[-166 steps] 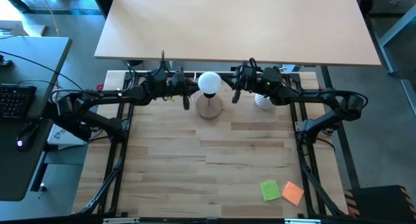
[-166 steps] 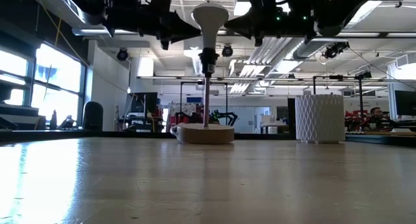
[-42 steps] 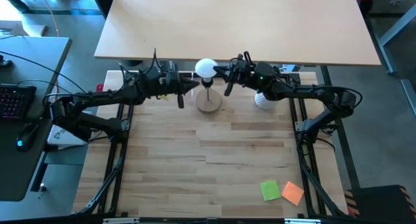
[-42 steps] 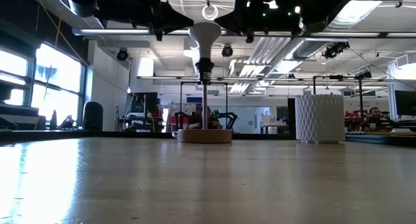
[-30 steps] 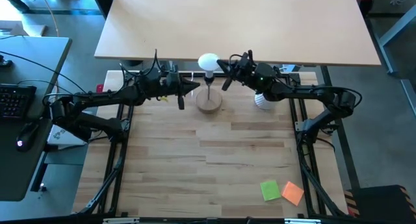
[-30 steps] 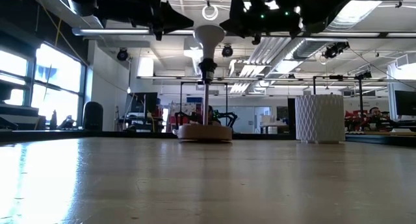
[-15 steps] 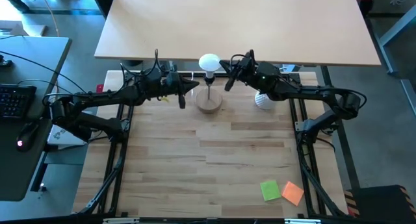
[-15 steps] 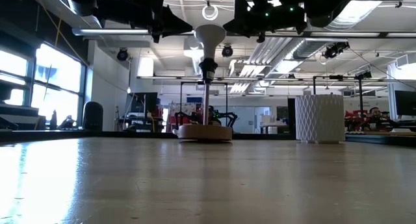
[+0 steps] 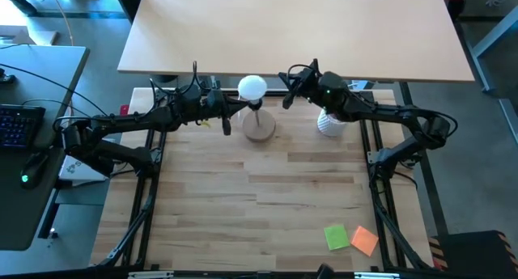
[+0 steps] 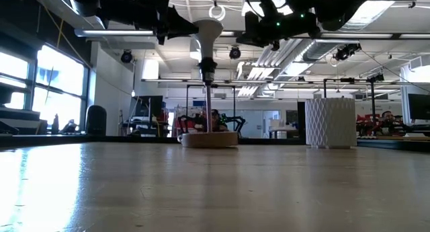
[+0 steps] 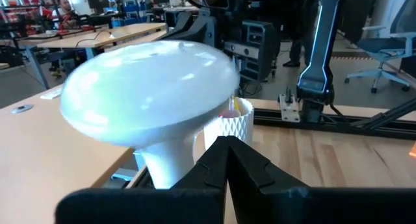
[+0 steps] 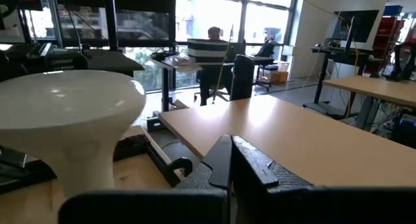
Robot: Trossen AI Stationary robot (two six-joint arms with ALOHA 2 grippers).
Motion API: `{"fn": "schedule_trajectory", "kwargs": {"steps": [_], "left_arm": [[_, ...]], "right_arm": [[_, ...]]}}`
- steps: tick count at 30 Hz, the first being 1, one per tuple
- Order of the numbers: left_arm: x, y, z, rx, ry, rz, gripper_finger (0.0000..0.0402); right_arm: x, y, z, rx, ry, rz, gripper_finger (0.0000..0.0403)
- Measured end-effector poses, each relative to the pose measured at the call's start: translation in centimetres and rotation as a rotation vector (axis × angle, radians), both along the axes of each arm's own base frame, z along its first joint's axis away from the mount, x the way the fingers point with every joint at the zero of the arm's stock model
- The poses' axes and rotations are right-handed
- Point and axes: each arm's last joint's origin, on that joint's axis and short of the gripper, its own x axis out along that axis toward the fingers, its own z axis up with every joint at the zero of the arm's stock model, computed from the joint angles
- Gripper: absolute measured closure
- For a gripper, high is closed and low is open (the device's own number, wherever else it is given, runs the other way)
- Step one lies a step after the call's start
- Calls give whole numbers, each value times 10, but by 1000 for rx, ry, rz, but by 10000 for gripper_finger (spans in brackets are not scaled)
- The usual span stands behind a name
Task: Screw lightbulb
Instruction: Remove the lightbulb from the lamp
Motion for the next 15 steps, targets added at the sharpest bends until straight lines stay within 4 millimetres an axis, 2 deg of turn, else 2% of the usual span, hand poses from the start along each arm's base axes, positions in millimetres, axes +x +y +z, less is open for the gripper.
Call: {"fn": "schedule_trajectory", "kwargs": {"steps": [4, 9, 15], "left_arm": [[0, 0, 0, -1, 2, 2, 401], [-3, 4, -2, 7, 36, 78, 401], [-12, 22, -5, 8, 71, 181, 401]], "right_arm": [[-3, -5, -1, 3, 6, 24, 402], [-1, -2, 0, -25, 22, 159, 402], [3, 7, 1, -31, 20, 271, 402]]}}
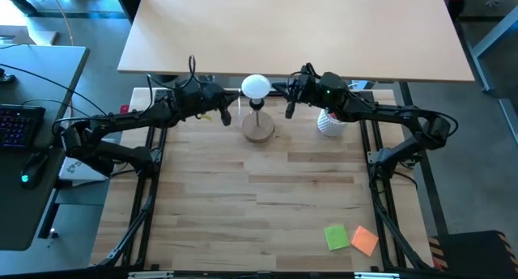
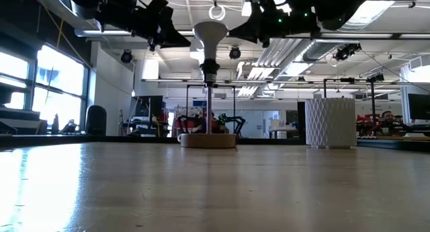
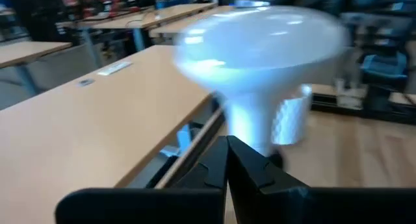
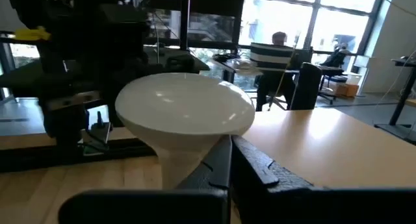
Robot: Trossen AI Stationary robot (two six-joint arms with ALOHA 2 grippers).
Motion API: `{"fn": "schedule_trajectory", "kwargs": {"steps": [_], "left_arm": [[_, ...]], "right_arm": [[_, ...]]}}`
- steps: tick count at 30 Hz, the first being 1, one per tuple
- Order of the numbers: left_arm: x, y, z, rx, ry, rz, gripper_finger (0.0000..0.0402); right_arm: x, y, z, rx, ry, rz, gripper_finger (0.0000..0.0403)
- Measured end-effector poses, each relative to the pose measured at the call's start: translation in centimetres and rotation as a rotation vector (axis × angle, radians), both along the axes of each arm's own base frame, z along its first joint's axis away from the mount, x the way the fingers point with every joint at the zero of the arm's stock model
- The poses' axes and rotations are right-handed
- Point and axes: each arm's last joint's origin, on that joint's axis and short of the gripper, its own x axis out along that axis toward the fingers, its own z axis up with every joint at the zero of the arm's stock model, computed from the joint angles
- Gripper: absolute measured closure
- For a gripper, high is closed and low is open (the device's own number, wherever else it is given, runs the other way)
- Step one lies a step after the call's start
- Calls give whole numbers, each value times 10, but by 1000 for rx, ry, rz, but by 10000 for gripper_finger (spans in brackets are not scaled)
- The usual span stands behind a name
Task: Screw lightbulb
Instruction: Remove the lightbulb from the lamp
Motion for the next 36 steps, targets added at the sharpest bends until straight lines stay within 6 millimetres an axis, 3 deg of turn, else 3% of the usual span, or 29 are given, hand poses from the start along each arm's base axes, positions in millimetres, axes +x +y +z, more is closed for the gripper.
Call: {"fn": "schedule_trajectory", "kwargs": {"steps": [8, 14, 20, 36], "left_arm": [[-11, 20, 7, 37, -66, 7, 401], [-14, 23, 14, 67, -124, -103, 401], [-12, 29, 11, 76, -136, -95, 401], [0, 26, 9, 83, -206, -238, 401]], "right_arm": [[-6, 10, 12, -8, -12, -28, 403], [-9, 18, 11, 7, 51, 126, 403], [-4, 28, 10, -22, 65, 198, 403], [-10, 13, 10, 10, 52, 131, 403]]}}
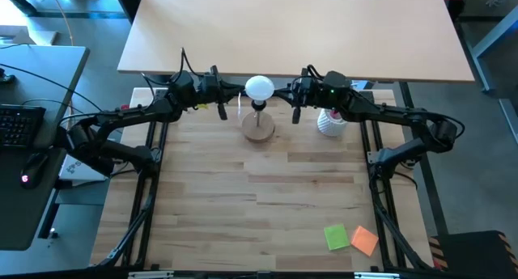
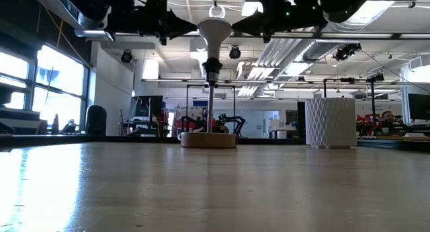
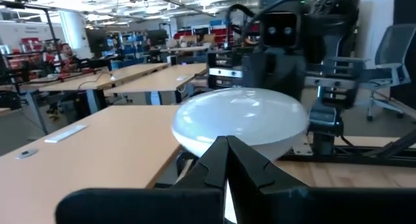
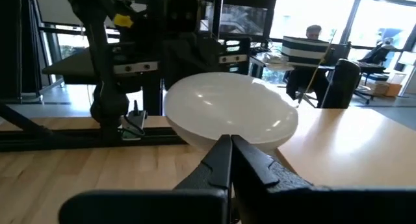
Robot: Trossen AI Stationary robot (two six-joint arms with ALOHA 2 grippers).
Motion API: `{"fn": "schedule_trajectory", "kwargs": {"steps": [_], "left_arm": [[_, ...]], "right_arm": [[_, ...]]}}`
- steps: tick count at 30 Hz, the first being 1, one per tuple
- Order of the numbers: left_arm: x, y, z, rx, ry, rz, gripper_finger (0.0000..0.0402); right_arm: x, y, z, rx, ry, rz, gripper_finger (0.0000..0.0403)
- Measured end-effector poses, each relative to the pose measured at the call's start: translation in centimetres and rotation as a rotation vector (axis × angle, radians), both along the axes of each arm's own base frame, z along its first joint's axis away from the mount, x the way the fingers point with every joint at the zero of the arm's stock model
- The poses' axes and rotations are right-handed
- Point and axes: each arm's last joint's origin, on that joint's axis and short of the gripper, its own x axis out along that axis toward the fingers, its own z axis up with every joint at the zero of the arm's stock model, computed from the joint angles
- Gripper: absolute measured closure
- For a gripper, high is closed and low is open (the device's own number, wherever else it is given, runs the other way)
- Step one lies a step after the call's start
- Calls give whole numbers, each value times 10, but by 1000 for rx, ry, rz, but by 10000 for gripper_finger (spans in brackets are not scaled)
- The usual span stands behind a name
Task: Screw lightbulb
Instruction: Remove the lightbulb from the lamp
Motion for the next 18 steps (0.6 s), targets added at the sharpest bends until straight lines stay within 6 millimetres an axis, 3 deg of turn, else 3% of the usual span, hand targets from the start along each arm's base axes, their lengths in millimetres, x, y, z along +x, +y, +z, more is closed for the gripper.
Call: {"fn": "schedule_trajectory", "kwargs": {"steps": [18], "left_arm": [[13, -21, -5, -2, 45, -95, 401]], "right_arm": [[3, -24, -10, 42, -46, -85, 403]]}}
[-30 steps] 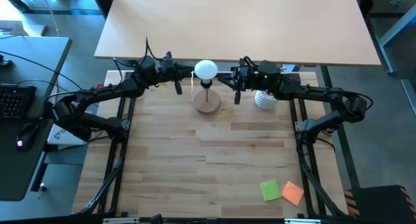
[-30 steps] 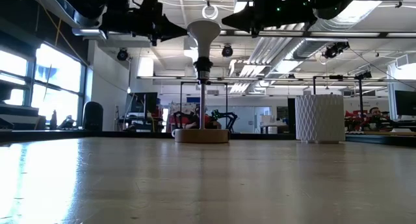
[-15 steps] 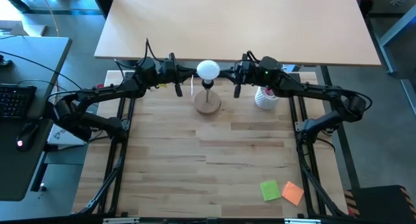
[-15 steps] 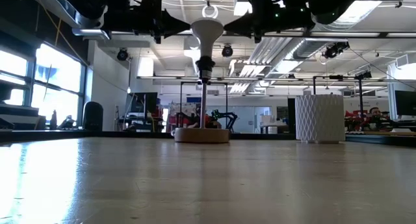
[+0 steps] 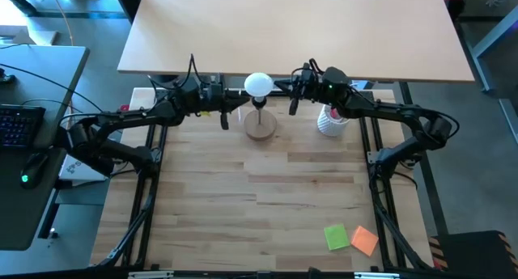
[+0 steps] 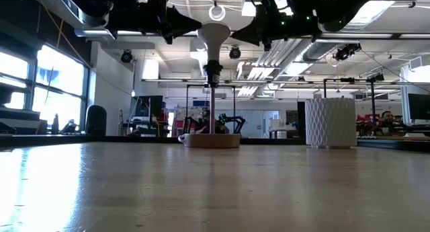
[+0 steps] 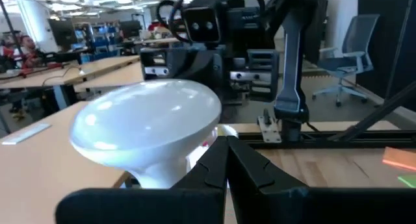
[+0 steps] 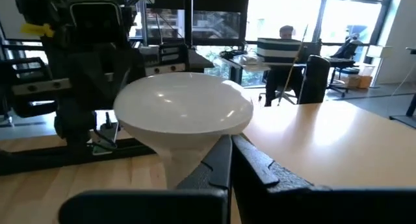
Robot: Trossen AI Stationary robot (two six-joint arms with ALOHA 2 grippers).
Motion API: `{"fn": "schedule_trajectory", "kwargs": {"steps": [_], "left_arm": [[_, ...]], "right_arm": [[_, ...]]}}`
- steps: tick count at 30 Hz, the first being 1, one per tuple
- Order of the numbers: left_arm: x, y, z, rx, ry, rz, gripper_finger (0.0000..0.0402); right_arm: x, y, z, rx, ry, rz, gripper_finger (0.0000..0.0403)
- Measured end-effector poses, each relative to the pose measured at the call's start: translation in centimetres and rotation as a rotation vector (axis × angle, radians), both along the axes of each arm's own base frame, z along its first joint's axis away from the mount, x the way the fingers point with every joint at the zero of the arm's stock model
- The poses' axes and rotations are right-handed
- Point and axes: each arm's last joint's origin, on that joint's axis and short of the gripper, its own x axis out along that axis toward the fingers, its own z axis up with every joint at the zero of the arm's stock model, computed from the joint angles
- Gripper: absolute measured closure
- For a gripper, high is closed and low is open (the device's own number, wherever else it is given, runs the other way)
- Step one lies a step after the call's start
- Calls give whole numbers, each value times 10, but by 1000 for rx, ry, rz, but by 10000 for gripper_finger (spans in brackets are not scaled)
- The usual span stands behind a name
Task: Screw lightbulb
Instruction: Remove the lightbulb from the lamp
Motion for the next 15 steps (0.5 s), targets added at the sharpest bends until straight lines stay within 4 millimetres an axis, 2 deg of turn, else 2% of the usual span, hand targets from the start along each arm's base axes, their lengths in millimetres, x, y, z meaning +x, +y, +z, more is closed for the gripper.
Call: {"fn": "schedule_trajectory", "kwargs": {"steps": [8, 15], "left_arm": [[-1, -2, -5, -26, 65, 14, 401], [-11, 14, -6, -16, 98, 187, 402]], "right_arm": [[-5, -2, 5, -34, -4, -140, 403], [-7, 10, 14, -75, -5, 13, 403]]}}
